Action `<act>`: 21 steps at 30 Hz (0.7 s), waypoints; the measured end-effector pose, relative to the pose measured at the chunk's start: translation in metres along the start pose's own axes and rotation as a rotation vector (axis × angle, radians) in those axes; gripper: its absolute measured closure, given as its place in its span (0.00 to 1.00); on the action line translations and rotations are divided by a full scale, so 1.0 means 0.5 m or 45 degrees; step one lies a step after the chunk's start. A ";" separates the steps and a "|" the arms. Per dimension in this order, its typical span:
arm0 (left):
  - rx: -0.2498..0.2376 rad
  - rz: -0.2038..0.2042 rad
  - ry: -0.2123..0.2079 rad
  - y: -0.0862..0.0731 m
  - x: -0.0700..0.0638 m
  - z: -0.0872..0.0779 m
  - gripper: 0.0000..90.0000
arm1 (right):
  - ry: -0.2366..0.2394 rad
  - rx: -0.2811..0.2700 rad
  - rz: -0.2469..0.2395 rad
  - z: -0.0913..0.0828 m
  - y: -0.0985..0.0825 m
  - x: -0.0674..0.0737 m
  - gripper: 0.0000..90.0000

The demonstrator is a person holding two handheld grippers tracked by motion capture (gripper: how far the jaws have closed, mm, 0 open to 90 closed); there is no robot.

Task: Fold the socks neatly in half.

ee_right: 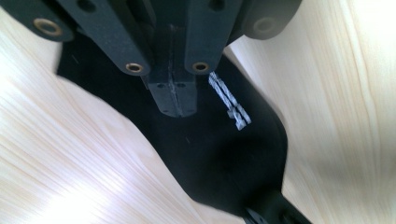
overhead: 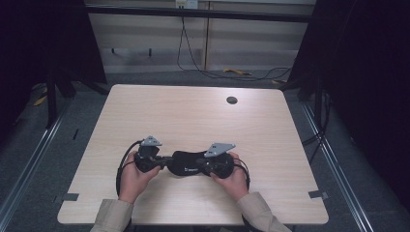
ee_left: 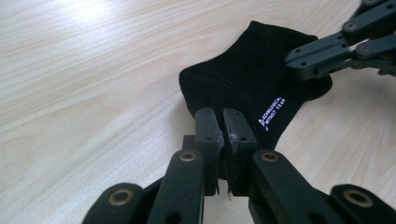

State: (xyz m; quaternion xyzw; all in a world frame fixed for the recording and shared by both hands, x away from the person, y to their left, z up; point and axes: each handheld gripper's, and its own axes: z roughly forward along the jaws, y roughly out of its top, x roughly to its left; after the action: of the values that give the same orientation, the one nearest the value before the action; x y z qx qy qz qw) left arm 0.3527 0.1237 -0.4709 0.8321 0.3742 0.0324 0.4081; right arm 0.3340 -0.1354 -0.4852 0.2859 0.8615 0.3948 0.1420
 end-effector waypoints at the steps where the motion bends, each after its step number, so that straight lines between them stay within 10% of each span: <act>1: 0.002 0.003 -0.004 0.000 0.000 0.000 0.95 | 0.004 -0.002 -0.005 0.007 0.005 0.002 1.00; 9: -0.001 -0.002 -0.021 0.001 0.003 0.003 0.95 | 0.019 0.073 -0.034 0.058 0.009 0.016 1.00; 21: 0.006 -0.006 -0.042 0.011 0.011 -0.004 0.95 | -0.026 0.072 0.012 0.038 -0.004 -0.013 1.00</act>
State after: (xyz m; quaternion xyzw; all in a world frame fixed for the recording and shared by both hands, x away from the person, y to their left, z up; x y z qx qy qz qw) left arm 0.3591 0.1265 -0.4671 0.8326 0.3695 0.0170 0.4123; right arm 0.3474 -0.1290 -0.4991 0.2979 0.8695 0.3680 0.1407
